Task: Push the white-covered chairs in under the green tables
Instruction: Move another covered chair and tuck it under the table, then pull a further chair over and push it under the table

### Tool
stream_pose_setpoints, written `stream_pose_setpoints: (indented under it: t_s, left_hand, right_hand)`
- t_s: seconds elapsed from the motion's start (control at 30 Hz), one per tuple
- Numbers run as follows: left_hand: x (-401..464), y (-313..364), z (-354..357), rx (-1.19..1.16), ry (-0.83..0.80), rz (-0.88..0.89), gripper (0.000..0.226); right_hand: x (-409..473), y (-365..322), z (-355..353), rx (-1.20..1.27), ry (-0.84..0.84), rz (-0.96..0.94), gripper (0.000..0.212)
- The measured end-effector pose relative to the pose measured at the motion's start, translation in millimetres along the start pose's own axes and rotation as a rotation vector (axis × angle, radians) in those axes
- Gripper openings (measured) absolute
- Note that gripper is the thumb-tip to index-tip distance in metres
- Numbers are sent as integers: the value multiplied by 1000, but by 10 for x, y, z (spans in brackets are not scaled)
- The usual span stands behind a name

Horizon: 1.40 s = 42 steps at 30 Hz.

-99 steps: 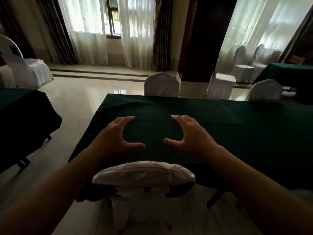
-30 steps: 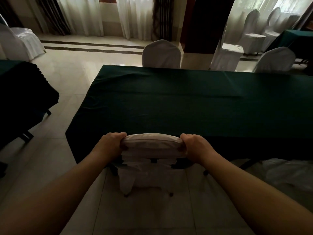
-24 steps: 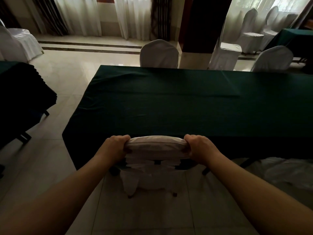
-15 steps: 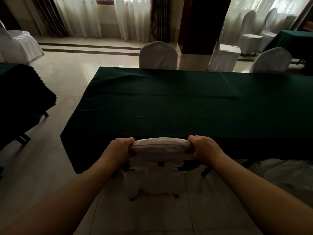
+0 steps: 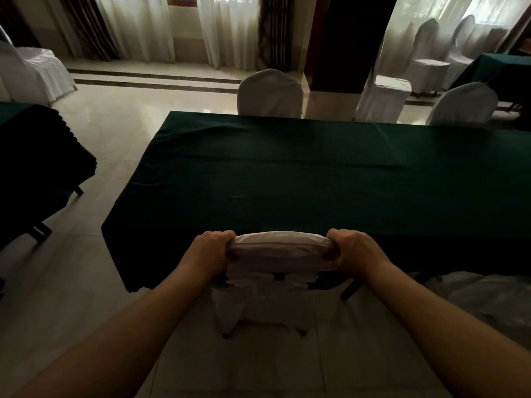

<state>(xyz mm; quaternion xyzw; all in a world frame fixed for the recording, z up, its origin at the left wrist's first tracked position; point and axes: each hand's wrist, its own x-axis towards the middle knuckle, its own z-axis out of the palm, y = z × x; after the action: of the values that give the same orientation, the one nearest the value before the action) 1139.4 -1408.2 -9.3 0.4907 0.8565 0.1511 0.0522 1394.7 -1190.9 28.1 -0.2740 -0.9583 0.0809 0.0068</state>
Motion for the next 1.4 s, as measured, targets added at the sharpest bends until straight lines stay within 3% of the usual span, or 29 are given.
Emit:
stream_pose_setpoints:
  t_s: [0.47, 0.53, 0.6, 0.7, 0.77, 0.97, 1.23, 1.4]
  left_hand:
    - [-28, 55, -5, 13, -65, -46, 18]
    - [-22, 38, -36, 0, -121, -61, 25]
    - [-13, 25, -100, -42, -160, -68, 40]
    - [-22, 8, -223, -45, -141, -35, 83]
    - [-33, 22, -328, -31, -103, -9, 101]
    - [31, 142, -480, -67, -116, 112, 107]
    - [326, 1186, -338, -129, -153, 333, 108]
    - [425, 2406, -67, -179, -162, 469, 105]
  right_hand:
    - [-81, 37, 60, 46, -14, 53, 22]
    - [-105, 29, 65, 65, -26, 67, 27]
    - [-124, 4, 66, 100, -14, 60, 45]
    - [-117, -122, 60, 155, 50, 46, 83]
    - [-82, -243, 46, 153, 80, 42, 95]
    - [-95, -389, -86, 134, 98, 65, 99]
    - [-821, 225, -335, 168, 188, 201, 97]
    - [-1690, 1152, -585, 170, 240, 324, 96]
